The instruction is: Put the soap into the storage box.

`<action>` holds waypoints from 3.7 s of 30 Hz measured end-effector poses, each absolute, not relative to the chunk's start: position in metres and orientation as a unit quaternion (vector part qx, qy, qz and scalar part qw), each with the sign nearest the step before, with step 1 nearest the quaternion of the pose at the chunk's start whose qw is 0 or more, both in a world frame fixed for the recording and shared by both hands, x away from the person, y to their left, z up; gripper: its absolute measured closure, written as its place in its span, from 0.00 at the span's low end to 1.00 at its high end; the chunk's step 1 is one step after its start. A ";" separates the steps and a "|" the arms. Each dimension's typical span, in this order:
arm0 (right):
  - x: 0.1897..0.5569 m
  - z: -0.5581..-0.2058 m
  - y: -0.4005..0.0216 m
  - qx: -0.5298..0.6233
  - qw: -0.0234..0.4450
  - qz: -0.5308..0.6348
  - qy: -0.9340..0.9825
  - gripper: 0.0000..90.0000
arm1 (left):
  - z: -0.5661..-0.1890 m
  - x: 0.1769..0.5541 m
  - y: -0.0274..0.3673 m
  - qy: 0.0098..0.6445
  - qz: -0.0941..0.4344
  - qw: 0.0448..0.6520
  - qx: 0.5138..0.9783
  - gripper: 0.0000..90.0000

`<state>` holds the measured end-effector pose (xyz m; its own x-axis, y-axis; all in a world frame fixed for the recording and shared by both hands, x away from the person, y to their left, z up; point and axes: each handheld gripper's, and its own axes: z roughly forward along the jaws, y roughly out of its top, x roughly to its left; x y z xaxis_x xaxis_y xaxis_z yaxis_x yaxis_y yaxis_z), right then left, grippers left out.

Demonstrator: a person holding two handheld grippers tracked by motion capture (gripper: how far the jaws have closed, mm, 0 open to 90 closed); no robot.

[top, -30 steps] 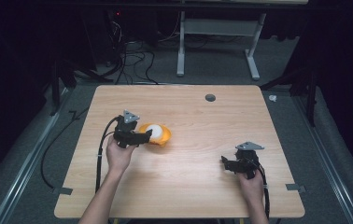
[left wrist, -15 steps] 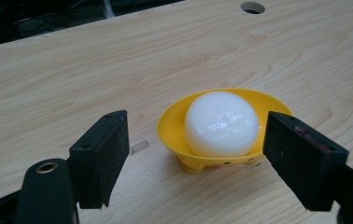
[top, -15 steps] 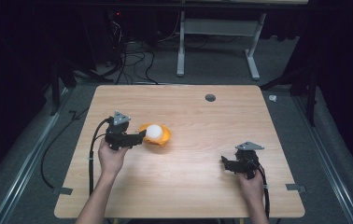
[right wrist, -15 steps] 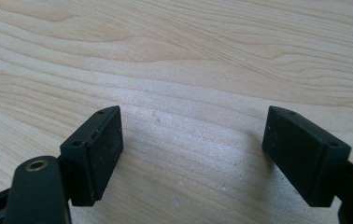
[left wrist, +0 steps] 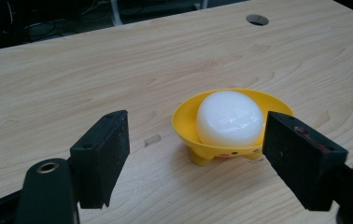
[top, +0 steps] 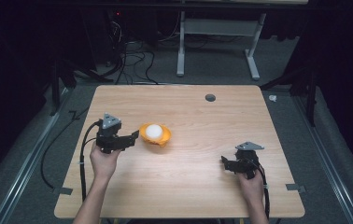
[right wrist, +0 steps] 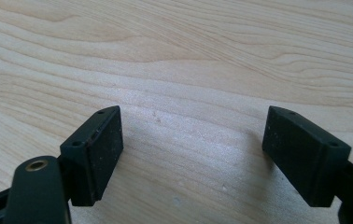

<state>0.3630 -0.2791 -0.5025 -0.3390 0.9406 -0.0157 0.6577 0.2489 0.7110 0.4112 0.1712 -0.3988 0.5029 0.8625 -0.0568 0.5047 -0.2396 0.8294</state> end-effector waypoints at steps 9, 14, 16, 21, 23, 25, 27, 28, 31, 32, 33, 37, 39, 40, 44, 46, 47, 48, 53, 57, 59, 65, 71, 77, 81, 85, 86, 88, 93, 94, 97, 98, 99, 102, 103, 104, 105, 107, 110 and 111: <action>0.363 -0.502 -0.279 0.528 0.227 0.311 0.757 0.23 | -0.399 0.400 0.183 0.458 0.216 0.417 0.755 0.26; 0.363 -0.502 -0.279 0.528 0.227 0.311 0.757 0.23 | -0.403 0.394 0.190 0.467 0.212 0.414 0.752 0.26; 0.363 -0.502 -0.279 0.528 0.227 0.312 0.756 0.24 | -0.404 0.391 0.192 0.470 0.212 0.412 0.752 0.26; 0.363 -0.502 -0.279 0.528 0.226 0.312 0.756 0.24 | -0.408 0.379 0.194 0.480 0.206 0.406 0.750 0.26; 0.363 -0.502 -0.279 0.528 0.227 0.312 0.757 0.24 | -0.410 0.374 0.195 0.484 0.204 0.404 0.749 0.26; 0.363 -0.502 -0.279 0.528 0.227 0.312 0.757 0.24 | -0.411 0.371 0.198 0.489 0.203 0.406 0.745 0.26; 0.363 -0.503 -0.279 0.528 0.227 0.312 0.756 0.24 | -0.411 0.369 0.201 0.491 0.201 0.406 0.744 0.26; 0.363 -0.503 -0.279 0.528 0.228 0.312 0.756 0.24 | -0.411 0.367 0.201 0.492 0.202 0.409 0.741 0.26; 0.363 -0.503 -0.279 0.528 0.228 0.312 0.756 0.24 | -0.412 0.364 0.203 0.491 0.202 0.408 0.743 0.26; 0.363 -0.502 -0.279 0.529 0.228 0.311 0.756 0.24 | -0.413 0.364 0.203 0.491 0.201 0.408 0.743 0.26; 0.363 -0.502 -0.279 0.530 0.228 0.312 0.755 0.24 | -0.413 0.363 0.203 0.490 0.201 0.407 0.744 0.26; 0.363 -0.502 -0.279 0.530 0.228 0.312 0.755 0.24 | -0.416 0.359 0.205 0.490 0.199 0.410 0.743 0.26; 0.363 -0.502 -0.279 0.529 0.228 0.311 0.756 0.24 | -0.418 0.358 0.206 0.490 0.197 0.410 0.743 0.26; 0.363 -0.502 -0.279 0.530 0.228 0.312 0.755 0.24 | -0.419 0.358 0.206 0.491 0.198 0.411 0.742 0.26; 0.363 -0.502 -0.279 0.530 0.228 0.312 0.755 0.24 | -0.422 0.355 0.207 0.490 0.197 0.408 0.744 0.26; 0.363 -0.502 -0.279 0.530 0.228 0.312 0.755 0.24 | -0.423 0.354 0.207 0.492 0.198 0.411 0.742 0.26; 0.363 -0.502 -0.279 0.530 0.227 0.312 0.755 0.24 | -0.423 0.354 0.207 0.492 0.198 0.410 0.742 0.26; 0.363 -0.502 -0.279 0.530 0.228 0.312 0.755 0.24 | -0.424 0.353 0.208 0.492 0.199 0.413 0.740 0.26; 0.363 -0.502 -0.279 0.530 0.228 0.312 0.755 0.24 | -0.428 0.352 0.209 0.495 0.194 0.414 0.739 0.26; 0.363 -0.502 -0.279 0.530 0.228 0.312 0.755 0.24 | -0.432 0.351 0.209 0.498 0.189 0.414 0.739 0.26; 0.363 -0.502 -0.279 0.530 0.227 0.312 0.755 0.23 | -0.434 0.350 0.209 0.499 0.188 0.412 0.739 0.26; 0.363 -0.502 -0.279 0.530 0.228 0.312 0.755 0.24 | -0.439 0.350 0.211 0.503 0.185 0.411 0.738 0.26; 0.363 -0.502 -0.279 0.530 0.228 0.312 0.755 0.24 | -0.442 0.350 0.214 0.507 0.179 0.409 0.737 0.26; 0.363 -0.502 -0.279 0.530 0.228 0.312 0.755 0.24 | -0.449 0.351 0.216 0.515 0.173 0.408 0.734 0.26; 0.363 -0.502 -0.279 0.530 0.228 0.311 0.755 0.24 | -0.454 0.351 0.217 0.521 0.166 0.407 0.732 0.26; 0.363 -0.502 -0.279 0.530 0.228 0.312 0.755 0.24 | -0.458 0.352 0.219 0.524 0.163 0.404 0.732 0.26; 0.363 -0.502 -0.279 0.530 0.228 0.312 0.755 0.24 | -0.458 0.352 0.219 0.524 0.163 0.402 0.733 0.26; 0.363 -0.502 -0.279 0.530 0.228 0.312 0.755 0.24 | -0.461 0.352 0.219 0.526 0.160 0.400 0.733 0.26; 0.363 -0.502 -0.279 0.530 0.228 0.312 0.755 0.24 | -0.466 0.354 0.219 0.530 0.156 0.397 0.733 0.26; 0.363 -0.502 -0.279 0.530 0.228 0.312 0.755 0.24 | -0.468 0.354 0.219 0.531 0.155 0.395 0.733 0.26; 0.363 -0.502 -0.279 0.530 0.228 0.311 0.755 0.24 | -0.471 0.355 0.220 0.535 0.154 0.390 0.734 0.26; 0.363 -0.502 -0.279 0.530 0.228 0.312 0.755 0.24 | -0.473 0.356 0.220 0.537 0.153 0.389 0.733 0.26; 0.363 -0.502 -0.279 0.530 0.228 0.312 0.755 0.24 | -0.473 0.356 0.220 0.537 0.153 0.388 0.733 0.26; 0.363 -0.502 -0.279 0.530 0.228 0.311 0.755 0.24 | -0.476 0.356 0.221 0.541 0.154 0.385 0.732 0.26; 0.363 -0.502 -0.279 0.530 0.228 0.311 0.755 0.24 | -0.476 0.356 0.222 0.541 0.154 0.385 0.732 0.26; 0.363 -0.502 -0.279 0.530 0.228 0.311 0.755 0.24 | -0.478 0.356 0.222 0.543 0.153 0.385 0.731 0.26; 0.363 -0.502 -0.279 0.530 0.228 0.311 0.755 0.24 | -0.478 0.356 0.222 0.543 0.151 0.385 0.730 0.26; 0.363 -0.502 -0.279 0.530 0.228 0.312 0.755 0.24 | -0.480 0.357 0.221 0.544 0.151 0.382 0.731 0.26; 0.363 -0.502 -0.279 0.530 0.228 0.311 0.755 0.24 | -0.483 0.358 0.221 0.544 0.150 0.379 0.733 0.26; 0.363 -0.502 -0.279 0.530 0.228 0.311 0.755 0.24 | -0.483 0.358 0.221 0.545 0.151 0.378 0.733 0.26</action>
